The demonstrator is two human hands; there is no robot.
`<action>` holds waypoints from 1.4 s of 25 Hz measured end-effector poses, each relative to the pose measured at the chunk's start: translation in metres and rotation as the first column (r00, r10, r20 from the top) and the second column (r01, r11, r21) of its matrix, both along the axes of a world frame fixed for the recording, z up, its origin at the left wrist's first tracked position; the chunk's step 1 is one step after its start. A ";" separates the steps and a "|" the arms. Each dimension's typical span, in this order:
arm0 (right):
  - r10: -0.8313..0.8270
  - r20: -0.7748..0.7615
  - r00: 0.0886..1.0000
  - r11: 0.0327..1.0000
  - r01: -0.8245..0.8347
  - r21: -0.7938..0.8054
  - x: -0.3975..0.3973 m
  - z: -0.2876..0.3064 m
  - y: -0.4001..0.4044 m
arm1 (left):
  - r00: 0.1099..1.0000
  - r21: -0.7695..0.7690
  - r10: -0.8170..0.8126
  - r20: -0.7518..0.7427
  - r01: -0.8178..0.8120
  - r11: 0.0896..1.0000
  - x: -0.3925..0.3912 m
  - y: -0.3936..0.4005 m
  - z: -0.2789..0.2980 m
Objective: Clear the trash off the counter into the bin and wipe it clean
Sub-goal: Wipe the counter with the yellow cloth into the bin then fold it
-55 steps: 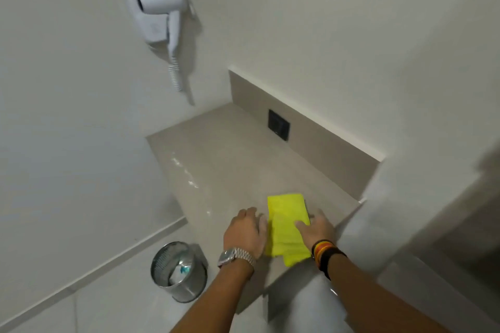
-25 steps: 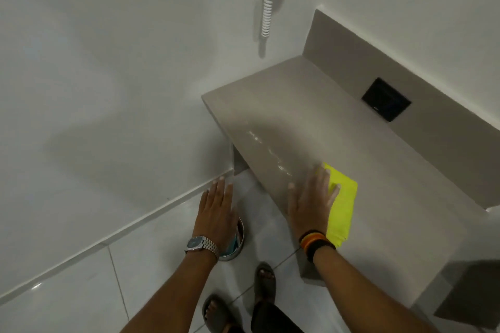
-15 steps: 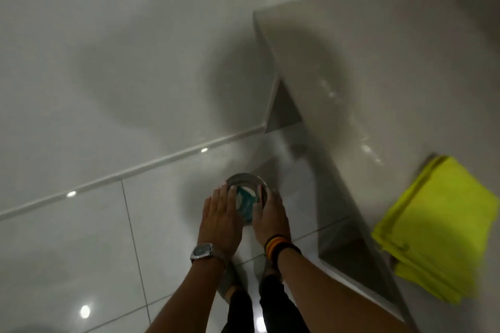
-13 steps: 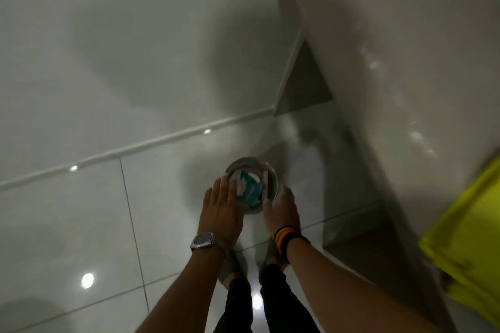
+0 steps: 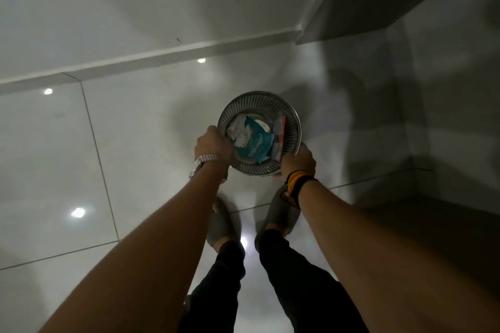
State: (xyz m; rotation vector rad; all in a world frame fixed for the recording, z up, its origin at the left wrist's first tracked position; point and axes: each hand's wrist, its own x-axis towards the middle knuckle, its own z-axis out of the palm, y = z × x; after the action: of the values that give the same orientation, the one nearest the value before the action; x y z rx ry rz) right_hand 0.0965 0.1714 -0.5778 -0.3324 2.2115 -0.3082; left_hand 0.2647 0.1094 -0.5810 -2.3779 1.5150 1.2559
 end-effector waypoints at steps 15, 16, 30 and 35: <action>0.467 -0.239 0.851 0.840 -0.512 -0.180 0.034 0.415 0.032 | 0.931 -0.029 0.315 -0.184 -0.325 0.945 0.067 0.062 0.379; 0.426 -0.304 0.852 0.828 -0.503 -0.247 0.031 0.437 0.032 | 0.915 -0.023 0.336 -0.222 -0.349 0.937 0.066 0.065 0.389; 0.153 -0.563 0.812 0.957 -0.264 -0.121 -0.157 0.458 0.133 | 0.971 -0.022 0.158 -0.182 -0.165 0.986 0.017 0.141 0.394; -0.109 -0.558 0.823 0.906 -0.149 -0.397 -0.172 0.469 0.206 | 0.995 -0.087 0.061 -0.085 -0.068 0.994 0.000 0.186 0.403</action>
State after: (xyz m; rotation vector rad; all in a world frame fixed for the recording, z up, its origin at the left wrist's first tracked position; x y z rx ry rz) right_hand -0.0758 0.3774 -0.1088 -0.7737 2.7158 -0.7734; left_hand 0.2652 0.2955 -0.1782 -2.4792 1.5607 1.3428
